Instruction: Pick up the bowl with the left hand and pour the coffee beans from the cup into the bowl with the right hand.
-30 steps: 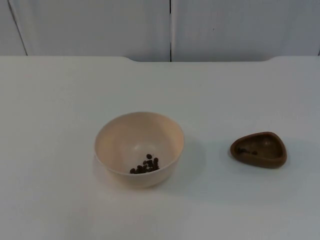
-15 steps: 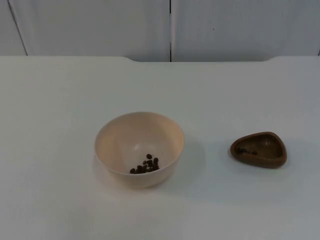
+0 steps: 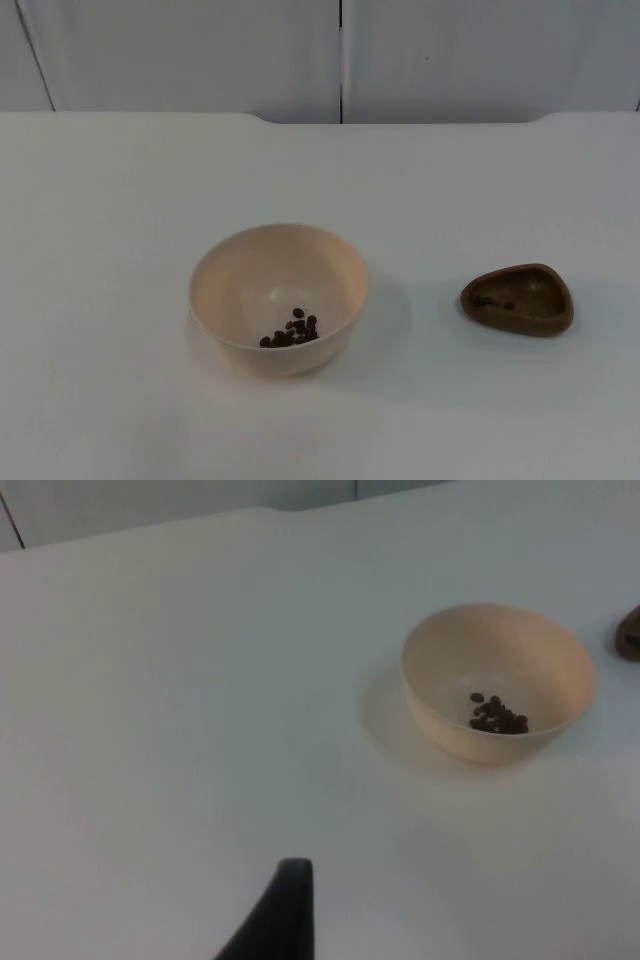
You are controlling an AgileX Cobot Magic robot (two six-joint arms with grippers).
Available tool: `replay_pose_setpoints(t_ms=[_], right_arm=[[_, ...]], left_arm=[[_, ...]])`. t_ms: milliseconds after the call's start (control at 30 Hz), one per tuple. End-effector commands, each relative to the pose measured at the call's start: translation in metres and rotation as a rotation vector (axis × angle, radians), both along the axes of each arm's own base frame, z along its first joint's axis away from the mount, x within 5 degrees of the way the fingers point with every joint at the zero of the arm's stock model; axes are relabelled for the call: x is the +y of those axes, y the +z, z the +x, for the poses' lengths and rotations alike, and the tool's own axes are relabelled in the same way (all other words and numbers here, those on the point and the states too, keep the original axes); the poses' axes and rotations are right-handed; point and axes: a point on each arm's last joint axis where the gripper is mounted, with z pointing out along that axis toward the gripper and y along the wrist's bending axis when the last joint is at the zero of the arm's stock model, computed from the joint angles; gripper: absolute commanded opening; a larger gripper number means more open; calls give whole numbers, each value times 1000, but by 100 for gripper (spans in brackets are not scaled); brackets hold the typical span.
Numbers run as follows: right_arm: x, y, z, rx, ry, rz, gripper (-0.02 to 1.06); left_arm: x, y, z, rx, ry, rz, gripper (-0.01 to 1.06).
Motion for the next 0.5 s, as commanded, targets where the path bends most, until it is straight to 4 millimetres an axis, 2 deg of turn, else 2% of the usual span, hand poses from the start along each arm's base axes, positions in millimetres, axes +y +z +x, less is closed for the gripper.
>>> replay_pose_setpoints(t_ms=[0, 400, 467], right_arm=[[0, 0, 0, -5, -2, 2, 75], [-1, 0, 0, -6, -5, -2, 76], [-1, 0, 0, -6, -5, -2, 81]], left_arm=[[-2, -1, 0, -5, -7, -20, 97], [-1, -1, 1, -3, -5, -15, 97], [-1, -1, 1, -3, -5, -15, 97]])
